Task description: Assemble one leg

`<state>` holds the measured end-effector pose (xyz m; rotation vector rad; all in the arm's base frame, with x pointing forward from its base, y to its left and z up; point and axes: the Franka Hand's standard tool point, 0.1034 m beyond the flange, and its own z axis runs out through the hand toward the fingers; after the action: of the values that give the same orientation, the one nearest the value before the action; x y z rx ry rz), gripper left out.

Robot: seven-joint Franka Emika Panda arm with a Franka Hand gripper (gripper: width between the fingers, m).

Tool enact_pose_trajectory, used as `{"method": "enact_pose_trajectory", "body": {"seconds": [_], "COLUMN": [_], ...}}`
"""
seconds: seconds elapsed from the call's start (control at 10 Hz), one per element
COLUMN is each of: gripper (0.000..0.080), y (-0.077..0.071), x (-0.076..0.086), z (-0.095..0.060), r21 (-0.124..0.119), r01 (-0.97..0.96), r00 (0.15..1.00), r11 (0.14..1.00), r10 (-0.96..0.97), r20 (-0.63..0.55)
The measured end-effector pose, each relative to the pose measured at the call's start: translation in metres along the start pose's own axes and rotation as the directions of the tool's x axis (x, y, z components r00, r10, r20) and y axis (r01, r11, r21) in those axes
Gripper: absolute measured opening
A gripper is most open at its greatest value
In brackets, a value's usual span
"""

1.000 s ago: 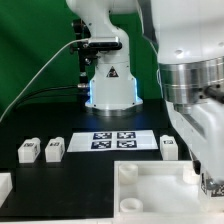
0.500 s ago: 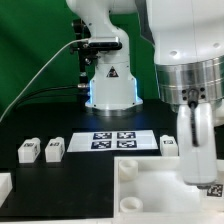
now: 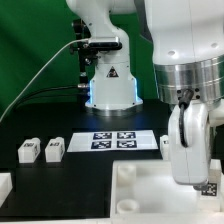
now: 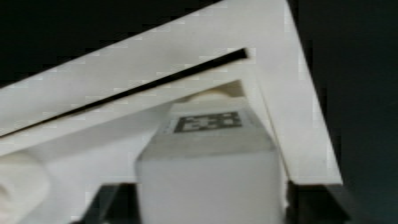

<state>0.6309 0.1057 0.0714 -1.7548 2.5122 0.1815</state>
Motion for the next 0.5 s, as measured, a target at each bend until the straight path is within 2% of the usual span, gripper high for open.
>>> {"method": "enact_pose_trajectory", "body": {"seconds": [0.1, 0.2, 0.4, 0.5], "gripper": [0.0576, 0.0627, 0.0643, 0.0648], "y": [0.000, 0.001, 0.010, 0.016], "x": [0.000, -0.001, -0.014, -0.020], "z": [0.000, 0.000, 0.000, -0.005], "r21": [0.000, -0.001, -0.002, -0.004], "r01": [0.005, 0.007, 0.035, 0.065], "r00": [1.000, 1.000, 0.999, 0.998], "r11": [1.000, 1.000, 0.999, 0.998], "r10": [-0.005, -0.007, -0.035, -0.065], "r20": [0.000, 0.000, 0.001, 0.004]}}
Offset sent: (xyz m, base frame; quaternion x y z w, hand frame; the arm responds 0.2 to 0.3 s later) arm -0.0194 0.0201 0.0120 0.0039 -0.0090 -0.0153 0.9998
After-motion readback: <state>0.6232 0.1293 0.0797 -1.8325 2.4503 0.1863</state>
